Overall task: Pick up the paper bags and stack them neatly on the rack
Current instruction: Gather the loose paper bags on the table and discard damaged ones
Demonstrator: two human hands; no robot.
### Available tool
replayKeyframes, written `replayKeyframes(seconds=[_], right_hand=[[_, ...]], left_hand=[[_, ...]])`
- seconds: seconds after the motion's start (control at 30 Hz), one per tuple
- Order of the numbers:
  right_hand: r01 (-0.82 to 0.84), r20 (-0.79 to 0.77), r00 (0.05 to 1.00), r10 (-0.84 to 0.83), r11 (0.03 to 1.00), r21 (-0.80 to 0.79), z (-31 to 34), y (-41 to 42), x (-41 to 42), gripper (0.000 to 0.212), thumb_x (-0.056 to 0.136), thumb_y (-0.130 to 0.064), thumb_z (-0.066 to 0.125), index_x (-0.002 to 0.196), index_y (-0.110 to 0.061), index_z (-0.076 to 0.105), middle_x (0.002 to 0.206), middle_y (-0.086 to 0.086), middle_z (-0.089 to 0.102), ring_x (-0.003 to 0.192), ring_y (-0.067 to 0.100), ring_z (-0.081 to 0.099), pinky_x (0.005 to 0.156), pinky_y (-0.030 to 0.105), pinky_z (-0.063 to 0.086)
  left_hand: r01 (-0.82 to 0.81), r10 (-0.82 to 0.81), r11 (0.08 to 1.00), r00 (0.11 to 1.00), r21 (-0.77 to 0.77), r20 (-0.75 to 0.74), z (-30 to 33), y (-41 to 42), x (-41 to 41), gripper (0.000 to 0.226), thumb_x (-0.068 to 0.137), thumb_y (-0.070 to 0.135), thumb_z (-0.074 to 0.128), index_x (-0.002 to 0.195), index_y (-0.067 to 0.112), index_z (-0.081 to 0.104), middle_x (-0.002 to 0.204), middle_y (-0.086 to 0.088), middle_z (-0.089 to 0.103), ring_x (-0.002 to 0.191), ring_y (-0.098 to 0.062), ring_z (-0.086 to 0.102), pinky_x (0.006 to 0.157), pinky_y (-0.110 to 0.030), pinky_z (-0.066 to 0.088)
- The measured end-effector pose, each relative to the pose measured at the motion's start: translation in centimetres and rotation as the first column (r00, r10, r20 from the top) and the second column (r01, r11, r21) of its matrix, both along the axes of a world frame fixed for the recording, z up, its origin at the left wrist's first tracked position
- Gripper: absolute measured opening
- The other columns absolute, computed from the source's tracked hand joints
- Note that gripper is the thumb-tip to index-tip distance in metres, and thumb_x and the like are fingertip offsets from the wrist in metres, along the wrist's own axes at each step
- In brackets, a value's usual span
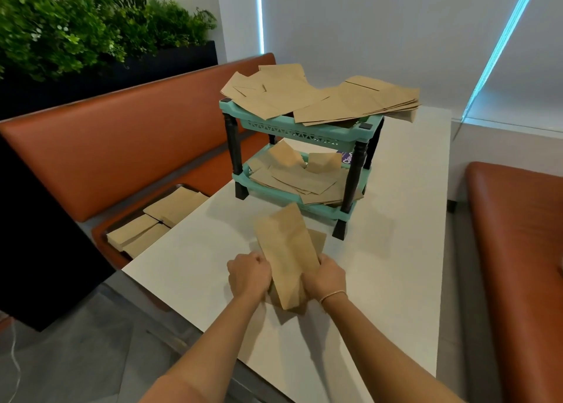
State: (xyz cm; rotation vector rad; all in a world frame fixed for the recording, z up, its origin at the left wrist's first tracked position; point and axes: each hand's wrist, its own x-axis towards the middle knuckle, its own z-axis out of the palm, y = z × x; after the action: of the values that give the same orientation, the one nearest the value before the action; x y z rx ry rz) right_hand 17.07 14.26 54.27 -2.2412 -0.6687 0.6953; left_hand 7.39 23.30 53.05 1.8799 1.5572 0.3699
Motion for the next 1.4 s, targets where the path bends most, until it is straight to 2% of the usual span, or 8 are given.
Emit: replayKeyframes(seconds=[0.07,0.17,0.33,0.57,0.83,1.0,1.2,1.4], right_hand=[[0.028,0.055,0.998,-0.036,0.991,0.134,0.6,-1.1,0.9,0.015,0.078,-0.004,0.049,0.085,-0.012,0.060,0.077,0.002,0.058,0.076,0.021,0.052,0.068,0.026,0.044],[0.047,0.161,0.982,-0.102,0.948,0.316,1.3,-3.6,2.2,0.022,0.080,-0.001,0.053,0.080,-0.016,0.069,0.074,-0.007,0.062,0.070,0.006,0.053,0.062,0.003,0.038],[0.174,0.096,0.964,-0.248,0.863,0.474,2.2,-9.2,5.4,0.022,0.079,0.002,0.061,0.082,-0.014,0.075,0.080,-0.006,0.069,0.074,0.000,0.057,0.065,-0.004,0.037],[0.285,0.112,0.924,-0.366,0.853,0.438,2.3,-17.6,11.0,0.021,0.082,-0.001,0.059,0.085,-0.014,0.075,0.087,-0.002,0.070,0.078,0.006,0.056,0.075,0.009,0.038],[0.436,0.209,0.820,-0.533,0.817,0.377,0.0,-27.3,18.5,0.023,0.082,-0.001,0.053,0.094,-0.008,0.071,0.098,0.010,0.068,0.092,0.024,0.059,0.067,0.018,0.030],[0.518,0.239,0.776,-0.584,0.806,0.286,-3.7,-33.4,21.2,0.024,0.083,-0.003,0.055,0.097,-0.009,0.074,0.100,0.012,0.068,0.096,0.028,0.059,0.068,0.017,0.028],[0.515,0.216,0.835,-0.505,0.857,0.014,-10.8,-37.6,21.3,0.036,0.079,0.008,0.046,0.097,-0.004,0.074,0.089,0.016,0.071,0.079,0.033,0.063,0.069,0.032,0.050],[0.471,0.080,0.882,-0.465,0.861,-0.189,-18.5,-39.0,20.3,0.038,0.083,0.005,0.042,0.105,-0.007,0.071,0.100,0.017,0.064,0.085,0.032,0.062,0.074,0.038,0.055]], left_hand=[[0.071,-0.080,0.995,0.983,-0.064,-0.167,-0.2,-1.0,0.2,0.019,0.086,0.024,0.046,0.102,0.023,0.056,0.117,-0.008,0.049,0.116,-0.028,0.035,0.088,-0.035,0.039],[0.037,-0.065,0.995,0.941,-0.089,-0.331,-0.5,-3.1,0.7,0.067,0.072,0.045,0.069,0.125,0.017,0.039,0.128,-0.010,0.035,0.122,-0.029,0.032,0.095,-0.034,0.037],[-0.201,0.164,0.936,0.975,-0.290,-0.148,0.6,-4.5,1.6,0.084,0.069,0.025,0.080,0.132,0.002,0.029,0.134,-0.017,0.039,0.120,-0.033,0.048,0.090,-0.036,0.045],[-0.143,0.132,0.972,0.989,-0.186,-0.070,1.9,-10.9,4.8,0.041,0.083,0.007,0.057,0.122,-0.002,0.046,0.121,-0.020,0.056,0.108,-0.035,0.057,0.072,-0.034,0.044],[0.067,-0.057,0.979,0.997,-0.194,0.057,5.0,-23.2,14.6,0.054,0.087,0.009,0.054,0.137,0.000,0.033,0.133,-0.020,0.048,0.118,-0.036,0.051,0.088,-0.037,0.046],[0.258,-0.243,0.950,0.965,-0.178,0.102,3.9,-28.4,19.0,0.041,0.085,0.006,0.052,0.126,0.006,0.045,0.121,-0.012,0.055,0.103,-0.027,0.055,0.074,-0.029,0.043],[0.304,-0.277,0.939,0.946,-0.164,0.167,-0.1,-30.7,22.4,0.044,0.084,0.002,0.054,0.126,0.010,0.047,0.122,-0.010,0.055,0.105,-0.024,0.056,0.077,-0.028,0.047],[0.348,-0.339,0.921,0.937,-0.174,0.081,-4.8,-31.5,24.0,0.012,0.087,0.004,0.049,0.093,0.015,0.052,0.092,-0.002,0.055,0.069,-0.012,0.049,0.053,-0.023,0.043]])
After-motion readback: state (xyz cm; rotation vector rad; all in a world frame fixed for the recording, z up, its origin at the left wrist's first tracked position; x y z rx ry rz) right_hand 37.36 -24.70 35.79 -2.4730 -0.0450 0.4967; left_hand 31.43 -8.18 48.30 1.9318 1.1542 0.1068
